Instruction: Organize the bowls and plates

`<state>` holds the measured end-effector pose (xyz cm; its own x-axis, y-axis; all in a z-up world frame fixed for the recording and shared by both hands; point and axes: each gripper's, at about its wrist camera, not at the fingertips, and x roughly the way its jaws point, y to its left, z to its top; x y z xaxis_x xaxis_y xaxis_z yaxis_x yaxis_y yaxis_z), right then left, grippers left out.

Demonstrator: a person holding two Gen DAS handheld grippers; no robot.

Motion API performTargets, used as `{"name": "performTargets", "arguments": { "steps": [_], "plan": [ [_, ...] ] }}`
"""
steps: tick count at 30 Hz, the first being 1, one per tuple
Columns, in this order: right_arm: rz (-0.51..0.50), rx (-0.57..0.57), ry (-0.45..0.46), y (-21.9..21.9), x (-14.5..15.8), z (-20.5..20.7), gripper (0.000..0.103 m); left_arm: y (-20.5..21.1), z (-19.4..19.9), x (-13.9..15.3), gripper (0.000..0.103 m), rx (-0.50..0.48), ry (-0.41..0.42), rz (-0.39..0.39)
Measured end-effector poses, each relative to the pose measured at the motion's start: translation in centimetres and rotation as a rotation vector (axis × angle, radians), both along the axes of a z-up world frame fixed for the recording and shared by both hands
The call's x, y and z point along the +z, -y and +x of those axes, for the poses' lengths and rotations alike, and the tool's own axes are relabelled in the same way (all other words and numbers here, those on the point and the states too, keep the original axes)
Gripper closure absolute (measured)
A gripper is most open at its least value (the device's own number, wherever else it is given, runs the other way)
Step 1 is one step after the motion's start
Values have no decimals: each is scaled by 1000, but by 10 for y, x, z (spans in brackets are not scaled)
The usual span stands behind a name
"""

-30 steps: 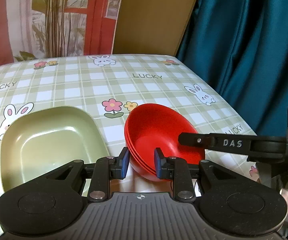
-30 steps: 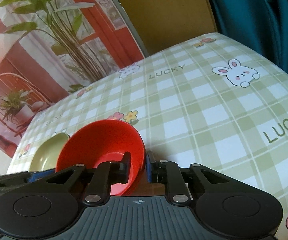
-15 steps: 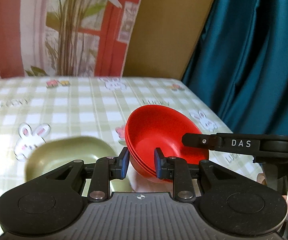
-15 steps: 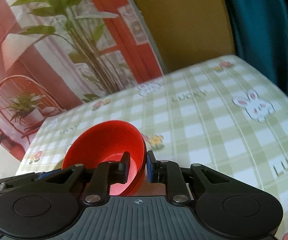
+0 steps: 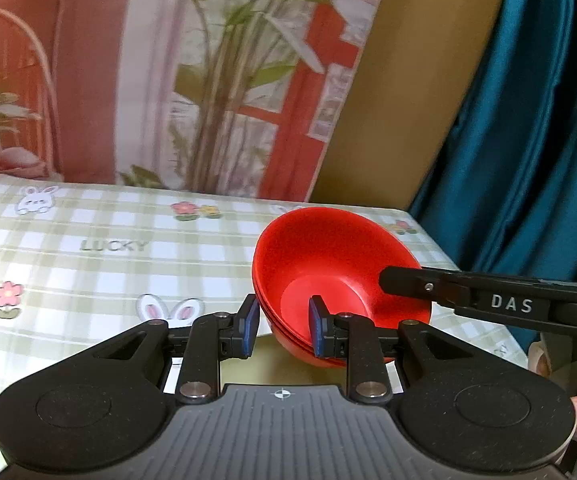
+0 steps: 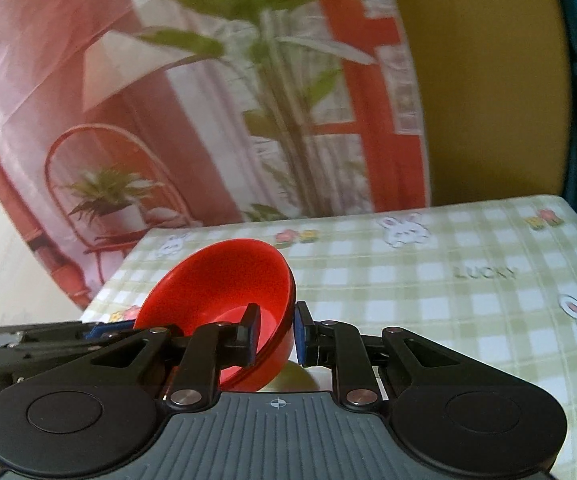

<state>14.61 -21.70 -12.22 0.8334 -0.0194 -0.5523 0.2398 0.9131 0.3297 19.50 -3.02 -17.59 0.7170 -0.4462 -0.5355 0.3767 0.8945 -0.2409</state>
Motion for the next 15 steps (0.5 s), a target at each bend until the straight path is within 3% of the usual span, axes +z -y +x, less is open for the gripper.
{"name": "performTargets", "arguments": {
  "steps": [7, 15],
  "plan": [
    [-22, 41, -38, -26, -6, 20, 85, -24, 4, -10, 76, 22, -36, 36],
    [-7, 35, -88, -30, -28, 16, 85, -26, 3, -31, 76, -2, -87, 48]
  ]
}}
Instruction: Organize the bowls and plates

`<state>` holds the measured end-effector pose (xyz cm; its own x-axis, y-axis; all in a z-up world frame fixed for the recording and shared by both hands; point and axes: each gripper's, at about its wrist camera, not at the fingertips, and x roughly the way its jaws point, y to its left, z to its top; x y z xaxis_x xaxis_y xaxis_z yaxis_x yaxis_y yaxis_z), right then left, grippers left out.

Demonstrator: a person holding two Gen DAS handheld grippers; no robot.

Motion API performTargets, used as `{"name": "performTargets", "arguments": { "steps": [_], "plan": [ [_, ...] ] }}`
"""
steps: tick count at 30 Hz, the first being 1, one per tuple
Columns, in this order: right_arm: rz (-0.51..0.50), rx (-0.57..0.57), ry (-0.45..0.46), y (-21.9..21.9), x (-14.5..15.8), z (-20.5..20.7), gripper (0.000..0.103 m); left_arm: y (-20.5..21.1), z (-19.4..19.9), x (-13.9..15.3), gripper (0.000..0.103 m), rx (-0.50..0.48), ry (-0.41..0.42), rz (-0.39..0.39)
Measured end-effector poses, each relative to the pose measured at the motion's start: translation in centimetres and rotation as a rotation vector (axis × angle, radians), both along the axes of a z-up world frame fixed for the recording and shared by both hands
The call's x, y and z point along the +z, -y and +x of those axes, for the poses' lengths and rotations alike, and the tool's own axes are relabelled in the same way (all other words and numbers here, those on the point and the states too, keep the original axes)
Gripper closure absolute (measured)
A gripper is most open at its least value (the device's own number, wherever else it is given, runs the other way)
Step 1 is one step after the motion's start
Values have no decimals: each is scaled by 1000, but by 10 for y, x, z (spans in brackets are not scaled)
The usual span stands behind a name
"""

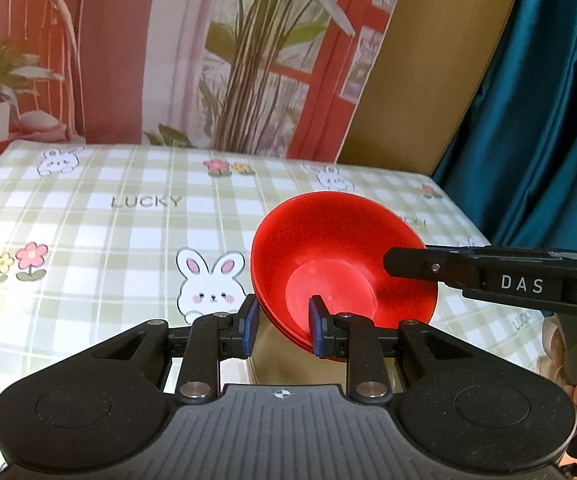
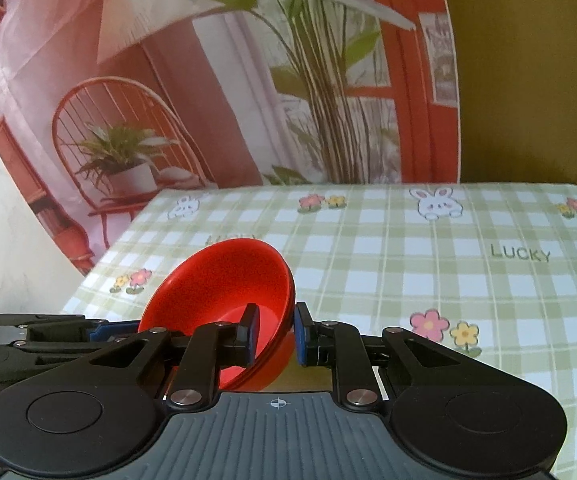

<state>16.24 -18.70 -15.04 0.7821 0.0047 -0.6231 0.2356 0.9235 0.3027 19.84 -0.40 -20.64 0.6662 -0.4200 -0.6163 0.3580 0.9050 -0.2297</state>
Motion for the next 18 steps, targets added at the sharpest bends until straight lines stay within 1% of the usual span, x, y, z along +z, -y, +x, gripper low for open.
{"name": "performTargets", "arguments": {
  "steps": [9, 18],
  "plan": [
    [18, 0, -47, 1, -26, -3, 85, 8, -1, -21, 76, -14, -39, 61],
    [32, 3, -74, 2, -40, -4, 85, 10, -6, -28, 76, -23, -56, 98]
  ]
}}
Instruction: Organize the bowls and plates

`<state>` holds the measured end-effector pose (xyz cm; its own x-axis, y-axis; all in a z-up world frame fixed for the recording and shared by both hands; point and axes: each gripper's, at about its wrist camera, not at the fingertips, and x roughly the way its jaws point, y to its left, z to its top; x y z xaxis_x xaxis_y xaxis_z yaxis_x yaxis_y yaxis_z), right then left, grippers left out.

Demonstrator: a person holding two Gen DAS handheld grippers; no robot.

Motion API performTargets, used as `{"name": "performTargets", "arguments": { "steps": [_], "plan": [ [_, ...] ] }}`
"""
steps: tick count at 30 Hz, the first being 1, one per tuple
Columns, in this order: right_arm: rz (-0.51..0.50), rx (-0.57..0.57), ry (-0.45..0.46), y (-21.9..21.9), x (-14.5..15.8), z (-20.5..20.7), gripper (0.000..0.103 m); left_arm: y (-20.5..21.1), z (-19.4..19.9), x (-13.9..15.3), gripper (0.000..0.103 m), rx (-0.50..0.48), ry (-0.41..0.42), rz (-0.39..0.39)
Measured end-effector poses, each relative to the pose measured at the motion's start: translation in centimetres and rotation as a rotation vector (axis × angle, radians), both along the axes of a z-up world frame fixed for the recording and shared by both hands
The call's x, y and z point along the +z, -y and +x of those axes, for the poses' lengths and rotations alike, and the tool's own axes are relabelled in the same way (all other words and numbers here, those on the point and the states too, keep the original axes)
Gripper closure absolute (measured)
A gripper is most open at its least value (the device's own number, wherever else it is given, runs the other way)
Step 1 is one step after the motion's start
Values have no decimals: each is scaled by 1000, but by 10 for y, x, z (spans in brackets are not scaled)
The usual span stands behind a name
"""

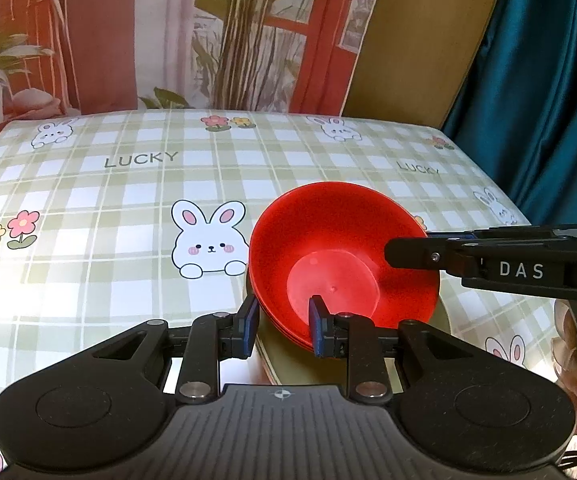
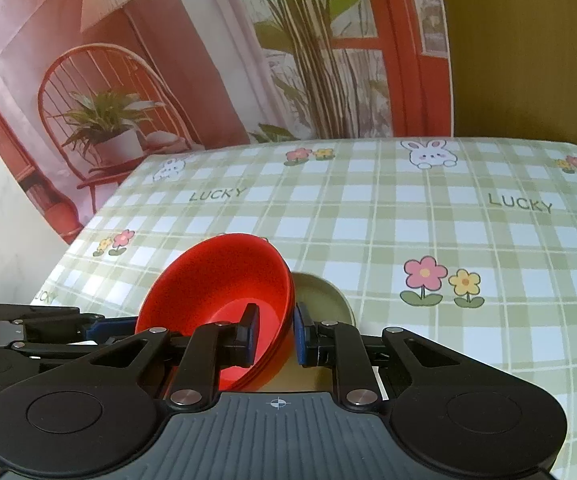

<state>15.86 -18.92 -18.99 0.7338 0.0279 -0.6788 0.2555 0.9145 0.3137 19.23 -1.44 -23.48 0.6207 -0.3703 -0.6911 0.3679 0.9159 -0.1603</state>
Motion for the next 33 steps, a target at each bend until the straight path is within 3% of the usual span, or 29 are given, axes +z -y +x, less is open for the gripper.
{"name": "performTargets", "arguments": {
  "steps": [18, 21, 33],
  "plan": [
    [41, 13, -28, -1, -14, -6, 84, 1, -6, -3, 76, -3, 8, 33],
    [-12, 19, -23, -5, -11, -7, 83, 1, -9, -1, 76, 4, 17, 37],
    [-39, -21, 27, 5, 4, -27, 78, -2, -21, 20, 70, 18, 96, 60]
  ]
}}
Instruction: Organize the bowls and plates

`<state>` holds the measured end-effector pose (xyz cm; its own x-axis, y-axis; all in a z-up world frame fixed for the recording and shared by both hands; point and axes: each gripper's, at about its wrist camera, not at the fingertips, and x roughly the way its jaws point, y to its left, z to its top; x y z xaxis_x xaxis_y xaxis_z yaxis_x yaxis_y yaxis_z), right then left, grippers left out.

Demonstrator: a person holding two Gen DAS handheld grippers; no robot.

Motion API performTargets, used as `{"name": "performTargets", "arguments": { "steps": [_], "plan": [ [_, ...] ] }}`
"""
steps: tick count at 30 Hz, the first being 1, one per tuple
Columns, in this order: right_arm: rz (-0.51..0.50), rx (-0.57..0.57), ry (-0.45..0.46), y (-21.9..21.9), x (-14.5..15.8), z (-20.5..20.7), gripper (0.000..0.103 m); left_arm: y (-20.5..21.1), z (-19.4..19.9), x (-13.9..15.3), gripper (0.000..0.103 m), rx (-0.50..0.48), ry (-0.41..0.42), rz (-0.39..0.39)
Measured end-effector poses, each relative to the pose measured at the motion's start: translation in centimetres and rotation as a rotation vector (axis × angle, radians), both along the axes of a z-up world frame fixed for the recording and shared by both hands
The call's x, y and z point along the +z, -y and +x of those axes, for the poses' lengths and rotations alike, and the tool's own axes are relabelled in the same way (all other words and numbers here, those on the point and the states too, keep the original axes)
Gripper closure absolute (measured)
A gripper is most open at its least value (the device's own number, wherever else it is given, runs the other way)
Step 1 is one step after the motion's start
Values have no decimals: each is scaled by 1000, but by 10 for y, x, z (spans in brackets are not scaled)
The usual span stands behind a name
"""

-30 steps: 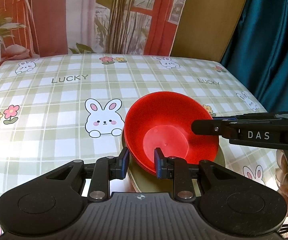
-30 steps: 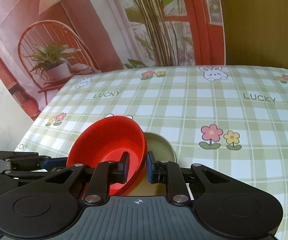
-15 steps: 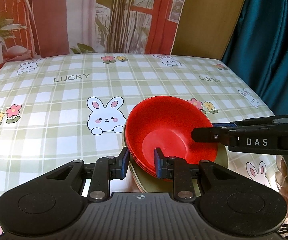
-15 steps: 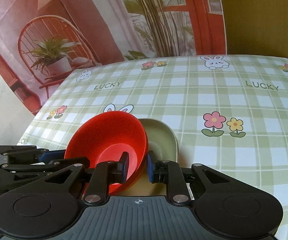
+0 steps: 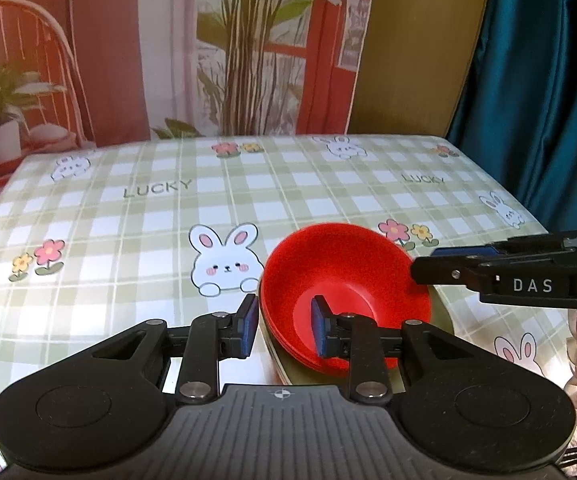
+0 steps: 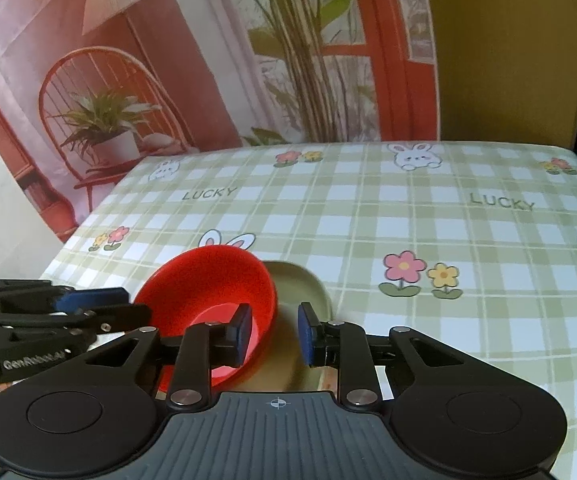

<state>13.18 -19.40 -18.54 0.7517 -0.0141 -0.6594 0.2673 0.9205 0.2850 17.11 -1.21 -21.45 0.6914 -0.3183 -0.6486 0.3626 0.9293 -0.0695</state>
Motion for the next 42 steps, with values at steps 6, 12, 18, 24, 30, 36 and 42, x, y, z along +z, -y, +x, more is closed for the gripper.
{"name": "performTargets", "arguments": {
  "steps": [6, 12, 18, 24, 30, 36, 42],
  "plan": [
    [-19, -41, 26, 4, 7, -14, 60, 1, -14, 12, 46, 17, 86, 30],
    [-44, -59, 75, 7, 27, -28, 26, -2, -25, 27, 19, 72, 173, 29],
    [-57, -67, 124, 8, 53, -42, 3, -5, -32, 48, 19, 126, 205, 40],
    [-111, -63, 184, 1, 90, -57, 0, -6, -50, 82, 19, 200, 291, 58],
    [-182, -84, 248, -8, 135, -72, 0, -19, -71, 127, 18, 222, 353, 3],
    [-222, -106, 308, -12, 174, -86, 0, -25, -90, 165, 18, 248, 424, -4],
    [-247, -115, 359, -18, 196, -98, 0, -27, -104, 186, 18, 264, 458, -5]
  ]
}}
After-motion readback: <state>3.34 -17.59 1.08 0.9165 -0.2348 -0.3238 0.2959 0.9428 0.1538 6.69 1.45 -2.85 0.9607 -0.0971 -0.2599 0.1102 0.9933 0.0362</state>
